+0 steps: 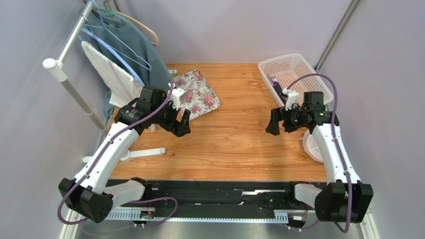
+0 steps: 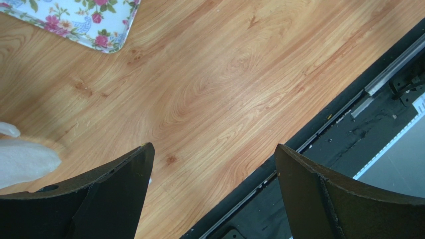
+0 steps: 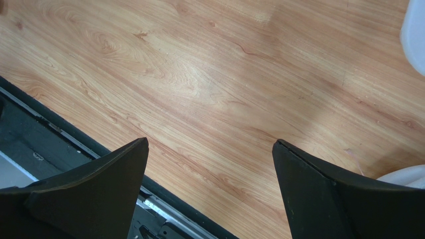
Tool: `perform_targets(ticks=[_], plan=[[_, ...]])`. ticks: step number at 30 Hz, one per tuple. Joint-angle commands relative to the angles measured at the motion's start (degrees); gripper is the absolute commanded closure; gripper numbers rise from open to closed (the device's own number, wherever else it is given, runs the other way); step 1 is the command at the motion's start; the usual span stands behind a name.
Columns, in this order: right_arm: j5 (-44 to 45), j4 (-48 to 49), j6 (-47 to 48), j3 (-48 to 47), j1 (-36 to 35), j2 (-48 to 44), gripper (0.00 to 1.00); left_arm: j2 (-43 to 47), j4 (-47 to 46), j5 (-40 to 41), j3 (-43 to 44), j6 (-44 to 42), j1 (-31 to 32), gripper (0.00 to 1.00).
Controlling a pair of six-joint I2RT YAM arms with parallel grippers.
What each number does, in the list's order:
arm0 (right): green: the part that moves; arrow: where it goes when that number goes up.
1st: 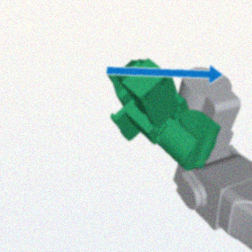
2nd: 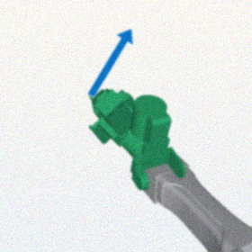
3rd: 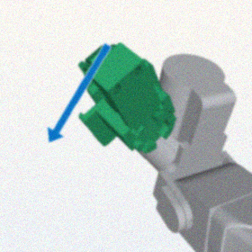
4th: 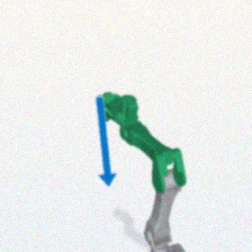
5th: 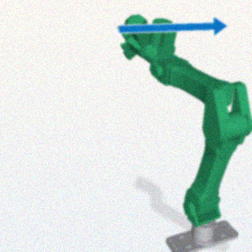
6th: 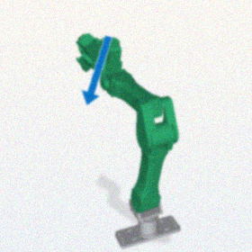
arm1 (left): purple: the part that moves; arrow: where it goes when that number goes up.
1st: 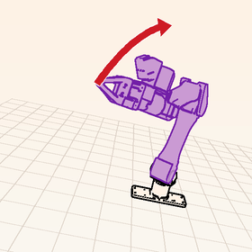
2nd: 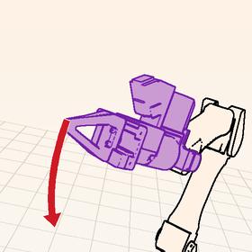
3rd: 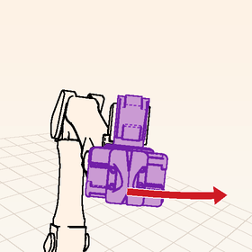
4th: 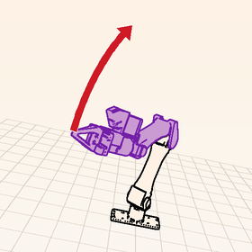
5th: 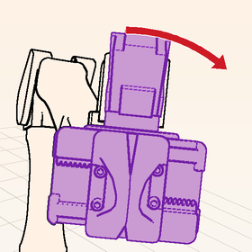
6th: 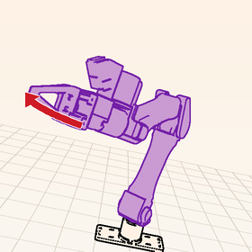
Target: Place the utensils on the paper napkin and roll it up
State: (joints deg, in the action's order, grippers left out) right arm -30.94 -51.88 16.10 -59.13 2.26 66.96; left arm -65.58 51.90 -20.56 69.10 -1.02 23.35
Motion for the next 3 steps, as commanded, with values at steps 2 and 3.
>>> perform_targets(ticks=[2,3], plan=[[1.14,3.27,-1.24,0.86,-0.33,-4.38,0.0,2.03,-1.36,0.17,-1.33,-1.62,-0.68,0.01],[1.14,3.27,-1.51,1.12,-0.42,-4.82,0.0,2.3,-1.54,-0.1,-1.77,-1.71,-0.77,0.01]])
